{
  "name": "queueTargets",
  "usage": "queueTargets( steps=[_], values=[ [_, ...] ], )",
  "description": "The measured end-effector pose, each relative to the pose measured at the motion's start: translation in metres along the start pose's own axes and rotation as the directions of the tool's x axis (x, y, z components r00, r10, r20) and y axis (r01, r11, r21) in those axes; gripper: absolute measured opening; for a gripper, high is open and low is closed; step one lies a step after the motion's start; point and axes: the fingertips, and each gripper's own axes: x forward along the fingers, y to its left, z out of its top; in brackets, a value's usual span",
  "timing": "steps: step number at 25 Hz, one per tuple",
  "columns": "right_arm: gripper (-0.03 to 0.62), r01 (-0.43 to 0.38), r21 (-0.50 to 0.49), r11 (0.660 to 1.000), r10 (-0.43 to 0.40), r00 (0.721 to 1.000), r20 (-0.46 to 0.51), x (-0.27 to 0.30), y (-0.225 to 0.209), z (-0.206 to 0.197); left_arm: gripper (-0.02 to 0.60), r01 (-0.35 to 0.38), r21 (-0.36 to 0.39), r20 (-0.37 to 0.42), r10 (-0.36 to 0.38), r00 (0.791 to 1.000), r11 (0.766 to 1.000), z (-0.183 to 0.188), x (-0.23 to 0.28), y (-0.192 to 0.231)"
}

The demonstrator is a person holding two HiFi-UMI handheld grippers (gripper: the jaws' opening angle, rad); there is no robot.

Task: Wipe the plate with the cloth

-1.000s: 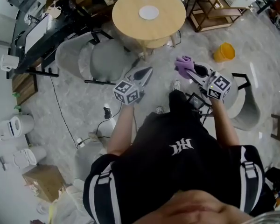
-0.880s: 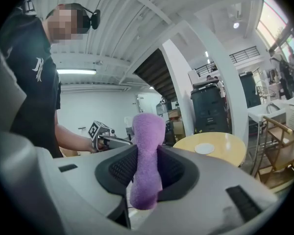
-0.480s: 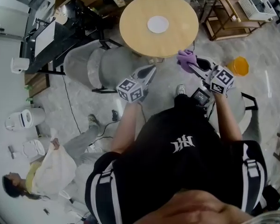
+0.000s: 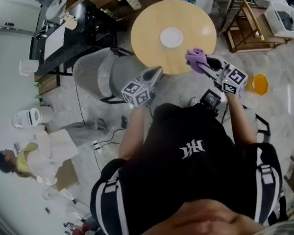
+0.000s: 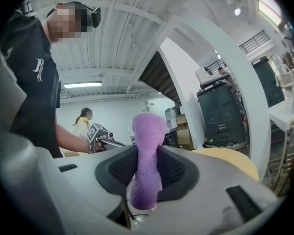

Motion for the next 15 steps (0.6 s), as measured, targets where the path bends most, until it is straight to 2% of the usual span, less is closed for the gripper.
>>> queueTargets(
  steps=[4,9,15],
  values=[
    [0.106,-0.002,0.023,1.000,0.002,1.000,-0.011,0.013,-0.019,-0.001,0.005,-0.006,-0.011,-0.022,0.006,1.000,1.000,0.007,0.011,0.018],
    [0.106,0.014,0.053,0.999,-0.011,0.999,-0.051,0.035,-0.044,-0.015,0.005,-0.007,-0.041,-0.036,0.006,0.999,0.999,0.005,0.028,0.060],
    [0.106,0.081,0.070,0.994,-0.073,0.991,-0.109,0.067,-0.086,-0.008,0.005,0.045,-0.101,-0.062,-0.052,0.997,0.994,0.005,0.061,0.119]
  ],
)
